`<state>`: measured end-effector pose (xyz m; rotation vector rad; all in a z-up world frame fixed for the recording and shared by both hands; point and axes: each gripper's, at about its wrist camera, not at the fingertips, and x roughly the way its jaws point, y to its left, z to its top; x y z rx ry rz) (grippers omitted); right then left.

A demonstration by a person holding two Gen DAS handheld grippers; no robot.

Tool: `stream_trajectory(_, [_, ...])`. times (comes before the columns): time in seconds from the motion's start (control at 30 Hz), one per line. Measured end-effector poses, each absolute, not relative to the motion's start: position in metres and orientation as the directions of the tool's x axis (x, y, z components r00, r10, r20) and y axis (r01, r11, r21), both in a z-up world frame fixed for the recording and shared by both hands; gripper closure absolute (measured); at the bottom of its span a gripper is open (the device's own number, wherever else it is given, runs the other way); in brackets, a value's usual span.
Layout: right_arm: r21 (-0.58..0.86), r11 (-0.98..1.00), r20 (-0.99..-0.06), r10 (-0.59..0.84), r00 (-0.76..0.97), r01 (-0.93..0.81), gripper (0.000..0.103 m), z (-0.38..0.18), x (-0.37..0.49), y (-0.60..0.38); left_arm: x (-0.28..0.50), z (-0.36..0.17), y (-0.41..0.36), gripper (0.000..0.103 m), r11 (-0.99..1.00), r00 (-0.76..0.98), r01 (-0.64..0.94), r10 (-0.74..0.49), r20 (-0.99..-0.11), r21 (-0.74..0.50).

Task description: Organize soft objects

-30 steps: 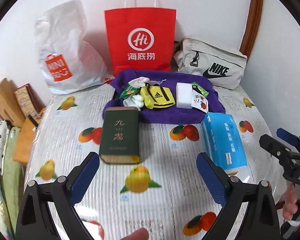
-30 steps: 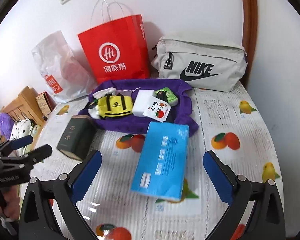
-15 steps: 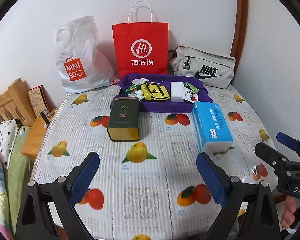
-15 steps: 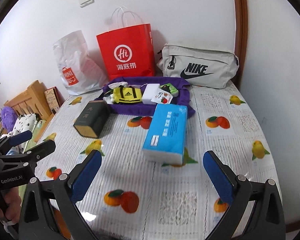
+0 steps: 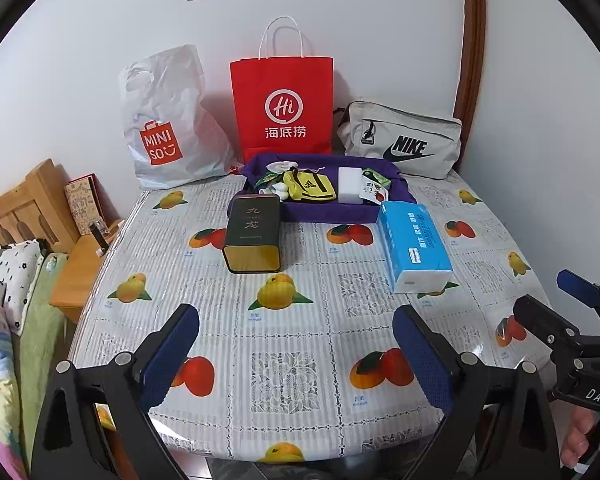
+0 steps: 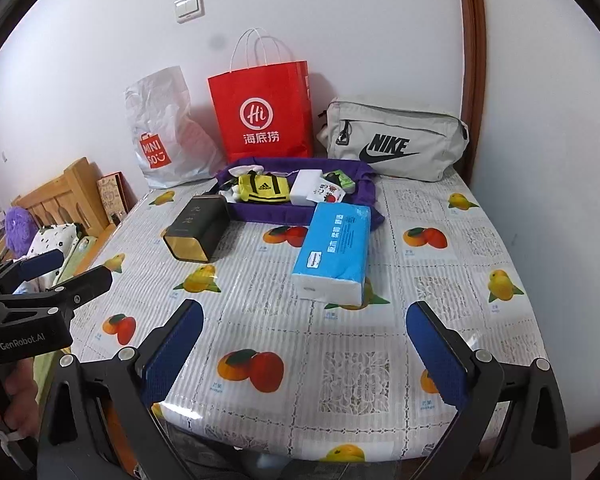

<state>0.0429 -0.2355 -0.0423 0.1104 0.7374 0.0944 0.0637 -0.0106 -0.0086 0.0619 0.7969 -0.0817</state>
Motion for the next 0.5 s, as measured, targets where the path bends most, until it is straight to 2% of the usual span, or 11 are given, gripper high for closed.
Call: stream_trajectory(0.5, [0.136,0.99,-0.673,0.12,0.73,-0.037,0.003,-0.0459,0.0434,-0.2359,0.065,-0.0111,-0.0057,0.005,0.996,0.69,0.082,-0.04,-0.722,0.023])
